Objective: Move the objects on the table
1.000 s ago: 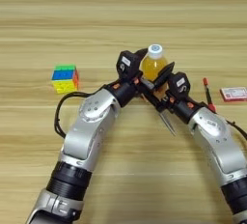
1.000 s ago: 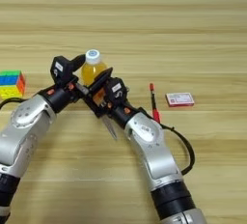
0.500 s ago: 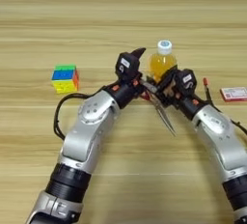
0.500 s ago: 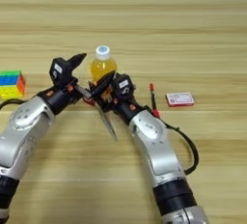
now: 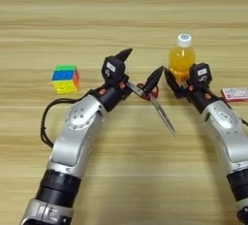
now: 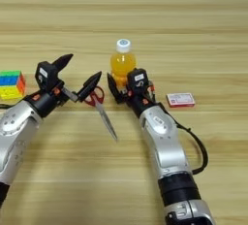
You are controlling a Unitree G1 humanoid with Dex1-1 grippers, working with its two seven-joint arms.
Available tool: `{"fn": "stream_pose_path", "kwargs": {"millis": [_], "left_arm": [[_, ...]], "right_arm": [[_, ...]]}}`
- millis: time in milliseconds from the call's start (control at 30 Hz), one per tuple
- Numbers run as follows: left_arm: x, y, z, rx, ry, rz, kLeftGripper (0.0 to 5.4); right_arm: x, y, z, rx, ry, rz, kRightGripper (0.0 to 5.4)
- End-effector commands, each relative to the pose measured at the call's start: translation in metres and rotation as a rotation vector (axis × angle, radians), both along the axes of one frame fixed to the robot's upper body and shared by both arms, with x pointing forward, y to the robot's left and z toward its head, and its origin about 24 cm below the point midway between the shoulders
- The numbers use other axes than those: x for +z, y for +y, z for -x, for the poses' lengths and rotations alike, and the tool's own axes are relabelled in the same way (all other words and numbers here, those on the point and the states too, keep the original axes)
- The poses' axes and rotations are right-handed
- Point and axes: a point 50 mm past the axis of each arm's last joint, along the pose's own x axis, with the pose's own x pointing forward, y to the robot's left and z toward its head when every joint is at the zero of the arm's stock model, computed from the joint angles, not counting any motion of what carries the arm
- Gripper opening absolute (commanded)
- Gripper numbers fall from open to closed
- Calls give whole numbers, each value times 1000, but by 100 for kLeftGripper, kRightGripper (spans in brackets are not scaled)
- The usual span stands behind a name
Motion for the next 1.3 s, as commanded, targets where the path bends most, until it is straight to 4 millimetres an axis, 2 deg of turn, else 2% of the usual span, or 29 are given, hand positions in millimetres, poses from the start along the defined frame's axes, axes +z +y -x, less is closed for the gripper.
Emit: {"fn": "stream_pose_path", "kwargs": {"millis": [33,267,400,600,833,1300], "left_arm": [[-1,18,-14,192,-36,-44,540],[-9,54,-34,509,-19,56,540],[-19,71,-40,658,-41,2,540],[-23,72,-41,722,-99,-59,540],[-24,69,-40,721,-109,-58,540],[-23,67,-39,710,-112,-53,540]], "right_arm": [[14,-6,-7,-35,-80,8,345],[15,-12,-8,-65,-86,3,345],[15,-17,-9,-94,-93,10,345],[16,-30,-11,-144,-91,8,345],[17,-51,-13,-214,-90,17,345],[20,-111,-25,-406,-94,53,345]]}}
